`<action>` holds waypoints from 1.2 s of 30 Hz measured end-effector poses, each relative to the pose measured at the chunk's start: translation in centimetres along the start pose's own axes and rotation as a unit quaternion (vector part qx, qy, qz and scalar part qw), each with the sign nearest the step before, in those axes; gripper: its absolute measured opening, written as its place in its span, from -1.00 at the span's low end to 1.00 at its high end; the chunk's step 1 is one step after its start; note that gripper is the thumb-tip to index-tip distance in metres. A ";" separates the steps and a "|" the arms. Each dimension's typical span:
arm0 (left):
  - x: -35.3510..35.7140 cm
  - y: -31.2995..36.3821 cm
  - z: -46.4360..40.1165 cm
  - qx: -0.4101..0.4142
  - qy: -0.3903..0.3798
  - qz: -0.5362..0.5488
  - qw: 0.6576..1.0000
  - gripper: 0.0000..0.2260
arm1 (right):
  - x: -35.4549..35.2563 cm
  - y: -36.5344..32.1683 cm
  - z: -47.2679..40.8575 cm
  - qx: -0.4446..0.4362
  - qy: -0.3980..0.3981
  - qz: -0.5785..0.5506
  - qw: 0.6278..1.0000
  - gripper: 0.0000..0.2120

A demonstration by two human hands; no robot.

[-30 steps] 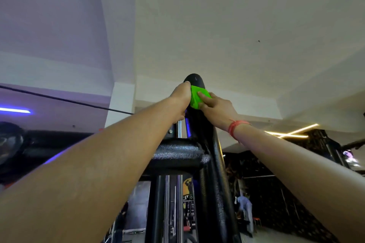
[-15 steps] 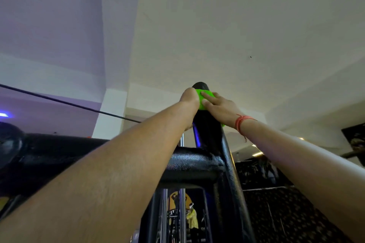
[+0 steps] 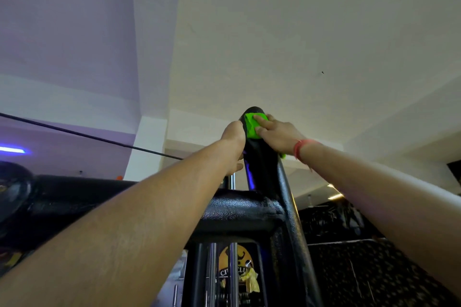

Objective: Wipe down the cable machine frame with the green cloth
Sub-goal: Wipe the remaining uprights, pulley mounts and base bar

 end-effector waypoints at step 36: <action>-0.7 -10.9 15.1 0.445 0.022 -0.640 0.626 -0.46 | 4.0 1.5 16.9 0.001 0.044 -0.185 0.982 -0.60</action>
Point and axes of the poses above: each hand's wrist, its own z-axis away from the middle knuckle, its own x-axis out of the palm, y = z × x, the point moved 4 cm from there along -z, towards the middle knuckle, and after that the axes turned 1 degree about -z, right-handed, at the moved point
